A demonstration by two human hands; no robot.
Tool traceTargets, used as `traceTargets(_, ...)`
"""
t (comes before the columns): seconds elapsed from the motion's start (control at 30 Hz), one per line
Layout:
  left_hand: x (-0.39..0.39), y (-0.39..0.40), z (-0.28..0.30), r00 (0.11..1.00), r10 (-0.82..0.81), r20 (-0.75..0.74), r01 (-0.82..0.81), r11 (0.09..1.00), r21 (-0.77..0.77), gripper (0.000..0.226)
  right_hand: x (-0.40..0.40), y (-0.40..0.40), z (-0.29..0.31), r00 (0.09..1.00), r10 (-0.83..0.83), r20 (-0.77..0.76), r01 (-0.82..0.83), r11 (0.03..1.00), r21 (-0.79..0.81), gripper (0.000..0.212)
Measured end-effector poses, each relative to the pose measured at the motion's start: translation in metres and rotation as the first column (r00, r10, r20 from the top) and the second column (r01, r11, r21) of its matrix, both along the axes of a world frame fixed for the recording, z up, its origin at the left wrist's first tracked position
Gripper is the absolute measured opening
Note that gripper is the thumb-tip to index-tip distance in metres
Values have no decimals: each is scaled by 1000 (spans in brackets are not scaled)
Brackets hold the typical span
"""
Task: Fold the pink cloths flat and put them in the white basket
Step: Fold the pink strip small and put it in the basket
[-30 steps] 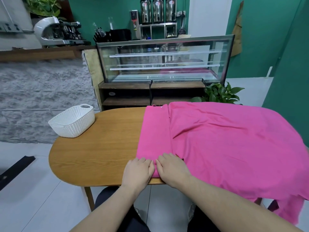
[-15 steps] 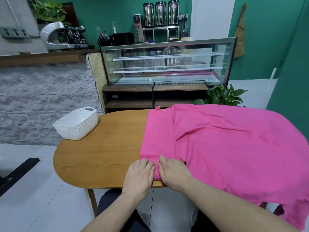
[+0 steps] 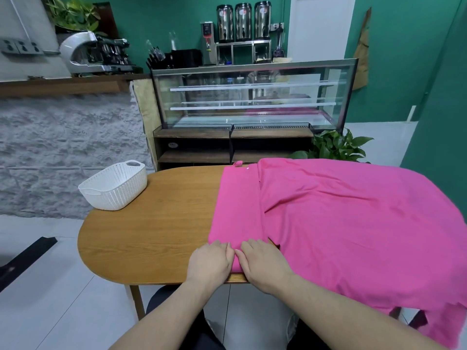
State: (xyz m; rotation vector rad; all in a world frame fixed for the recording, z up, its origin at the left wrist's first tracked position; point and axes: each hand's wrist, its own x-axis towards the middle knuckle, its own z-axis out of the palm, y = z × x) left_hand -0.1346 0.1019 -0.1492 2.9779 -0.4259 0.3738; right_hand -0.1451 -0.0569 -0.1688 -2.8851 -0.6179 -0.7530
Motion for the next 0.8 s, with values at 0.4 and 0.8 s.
traceTargets(0.4,-10,22,-16,950,-192,246,165,978,125,22,6,7,7,990,-28,-140,27,1000,-12,65)
traceTargets(0.8,-3,7,1,1000,14,11,-13,998,-55,37,-2,3,9,995,-20,-102,19,1000,-5,42)
